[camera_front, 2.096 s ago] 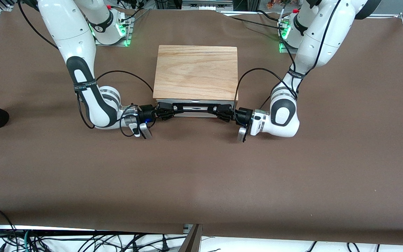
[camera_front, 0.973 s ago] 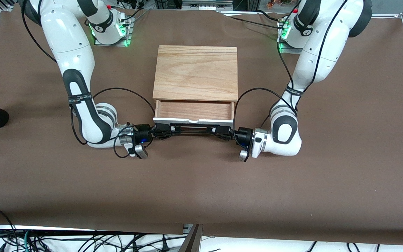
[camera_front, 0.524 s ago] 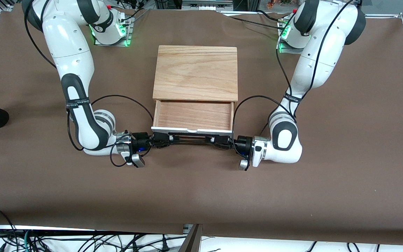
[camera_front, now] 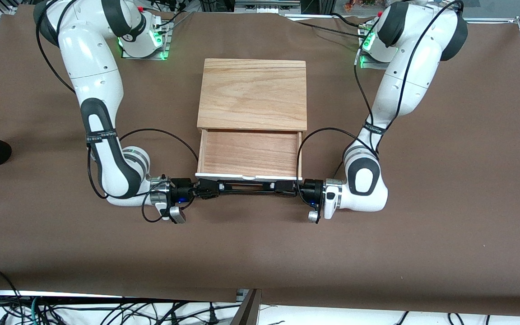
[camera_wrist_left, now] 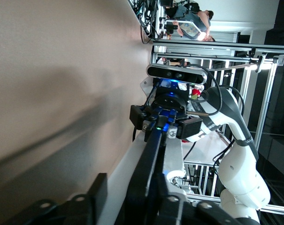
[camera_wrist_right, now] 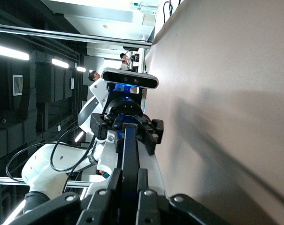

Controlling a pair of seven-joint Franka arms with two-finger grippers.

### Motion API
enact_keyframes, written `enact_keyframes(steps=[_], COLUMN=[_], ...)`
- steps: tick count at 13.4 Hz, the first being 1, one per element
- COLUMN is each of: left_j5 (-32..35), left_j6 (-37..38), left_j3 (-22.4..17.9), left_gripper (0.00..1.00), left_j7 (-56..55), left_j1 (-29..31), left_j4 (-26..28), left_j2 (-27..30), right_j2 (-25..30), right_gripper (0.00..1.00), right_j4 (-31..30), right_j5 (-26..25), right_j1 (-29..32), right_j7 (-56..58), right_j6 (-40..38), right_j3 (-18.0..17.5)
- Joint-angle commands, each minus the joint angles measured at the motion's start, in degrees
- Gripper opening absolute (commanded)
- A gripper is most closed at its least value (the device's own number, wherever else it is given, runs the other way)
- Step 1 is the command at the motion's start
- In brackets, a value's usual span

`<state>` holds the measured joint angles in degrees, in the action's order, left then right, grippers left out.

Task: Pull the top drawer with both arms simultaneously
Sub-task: 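Pull the handle outward with both grippers to slide the drawer open, then open both grippers and draw them back from the handle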

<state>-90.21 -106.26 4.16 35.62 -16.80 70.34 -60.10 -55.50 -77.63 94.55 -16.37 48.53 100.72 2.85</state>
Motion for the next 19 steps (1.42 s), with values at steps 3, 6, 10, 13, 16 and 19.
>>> enact_keyframes(steps=[3, 6, 10, 13, 16, 19], left_j5=[2.5, 2.6, 12.4, 17.5, 21.4, 31.2], left_j6=[3.1, 3.2, 3.7, 3.9, 3.9, 5.5], left_j3=[0.6, 0.5, -0.8, -0.8, -0.8, -2.0], left_gripper=[1.00, 1.00, 1.00, 1.00, 1.00, 1.00], left_j7=[-0.8, -1.0, -10.9, -15.9, -16.3, -16.1], left_j1=[-1.0, -0.7, 0.4, 1.9, 3.3, 4.8], left_j4=[1.1, 1.5, 0.3, -3.5, -9.9, -12.8], left_j2=[-0.1, 0.2, 3.7, 5.5, 5.5, 5.7], right_j2=[-0.9, 1.1, 4.8, 8.1, 10.8, 11.0], right_gripper=[1.00, 1.00, 1.00, 1.00, 1.00, 1.00], right_j4=[5.6, 5.9, 11.1, 11.1, 11.0, 11.1], right_j5=[1.8, -2.2, -21.2, -32.8, -45.7, -53.0], right_j1=[1.9, 0.9, 1.6, 2.5, 2.6, 2.8], right_j7=[-3.6, -11.0, -25.2, -28.4, -29.7, -29.6], right_j6=[5.4, 5.4, 4.6, 4.4, 4.3, 3.3], right_j3=[0.3, 4.8, 5.8, 5.8, 7.9, 12.8])
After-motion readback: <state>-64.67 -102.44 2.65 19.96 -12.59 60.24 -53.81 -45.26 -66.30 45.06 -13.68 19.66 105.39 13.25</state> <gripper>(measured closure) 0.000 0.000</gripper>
